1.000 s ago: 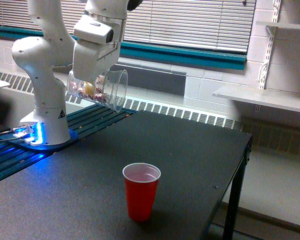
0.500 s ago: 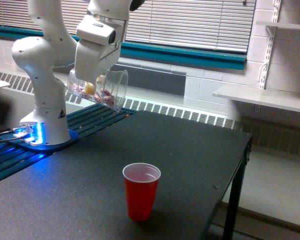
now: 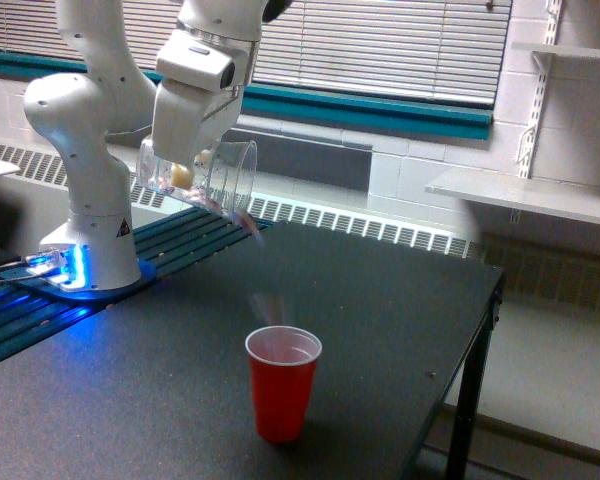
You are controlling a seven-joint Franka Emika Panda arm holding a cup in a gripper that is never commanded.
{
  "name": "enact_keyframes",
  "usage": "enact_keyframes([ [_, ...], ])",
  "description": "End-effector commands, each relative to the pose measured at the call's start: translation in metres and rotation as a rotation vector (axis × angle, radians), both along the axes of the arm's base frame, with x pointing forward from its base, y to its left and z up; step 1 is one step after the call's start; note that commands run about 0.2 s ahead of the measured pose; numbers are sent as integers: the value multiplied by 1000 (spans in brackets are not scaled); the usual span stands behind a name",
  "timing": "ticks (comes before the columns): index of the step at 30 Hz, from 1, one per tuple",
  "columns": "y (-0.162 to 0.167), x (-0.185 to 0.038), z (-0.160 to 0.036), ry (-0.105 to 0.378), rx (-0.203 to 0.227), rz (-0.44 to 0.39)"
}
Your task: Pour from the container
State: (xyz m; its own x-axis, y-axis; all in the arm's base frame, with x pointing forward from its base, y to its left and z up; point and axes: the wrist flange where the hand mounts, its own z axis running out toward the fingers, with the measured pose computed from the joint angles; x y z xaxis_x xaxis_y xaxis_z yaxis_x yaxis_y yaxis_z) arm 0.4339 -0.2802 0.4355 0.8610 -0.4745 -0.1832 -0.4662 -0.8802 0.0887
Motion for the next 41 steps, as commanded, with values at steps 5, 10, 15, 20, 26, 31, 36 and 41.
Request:
enact_keyframes([
  [5,4,0,3,-2,-8,6],
  [10,5,-1,4,1,-8,12],
  [15,5,0,5,7,-13,20],
  [20,5,0,6,11,-15,29],
  [26,6,1,6,12,-14,29],
  [31,7,2,7,7,-12,24],
  [36,7,0,8,-13,2,18],
  [41,11,-1,8,-27,4,2],
])
